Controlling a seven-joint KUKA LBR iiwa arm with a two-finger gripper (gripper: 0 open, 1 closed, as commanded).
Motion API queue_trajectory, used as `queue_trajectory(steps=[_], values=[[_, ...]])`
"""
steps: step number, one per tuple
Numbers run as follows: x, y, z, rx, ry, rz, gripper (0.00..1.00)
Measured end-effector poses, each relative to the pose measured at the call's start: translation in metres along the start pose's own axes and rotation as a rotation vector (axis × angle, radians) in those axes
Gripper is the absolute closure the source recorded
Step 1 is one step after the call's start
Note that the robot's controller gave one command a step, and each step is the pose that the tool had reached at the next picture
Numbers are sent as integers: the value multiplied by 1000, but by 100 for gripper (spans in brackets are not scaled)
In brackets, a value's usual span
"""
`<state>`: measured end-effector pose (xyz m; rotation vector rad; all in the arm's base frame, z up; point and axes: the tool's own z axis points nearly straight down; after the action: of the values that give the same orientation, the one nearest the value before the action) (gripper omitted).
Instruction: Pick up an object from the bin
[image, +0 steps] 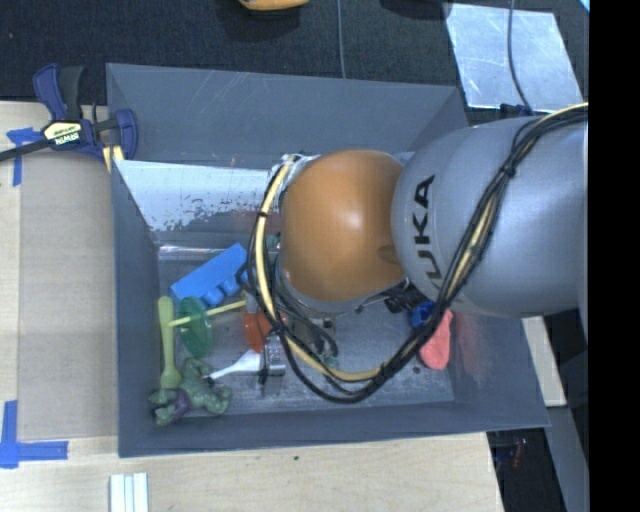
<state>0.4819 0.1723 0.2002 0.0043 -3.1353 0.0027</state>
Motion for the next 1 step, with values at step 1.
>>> queue_trajectory(steps=[1], values=[[-2,-1,-4,-3,-8,3,0]])
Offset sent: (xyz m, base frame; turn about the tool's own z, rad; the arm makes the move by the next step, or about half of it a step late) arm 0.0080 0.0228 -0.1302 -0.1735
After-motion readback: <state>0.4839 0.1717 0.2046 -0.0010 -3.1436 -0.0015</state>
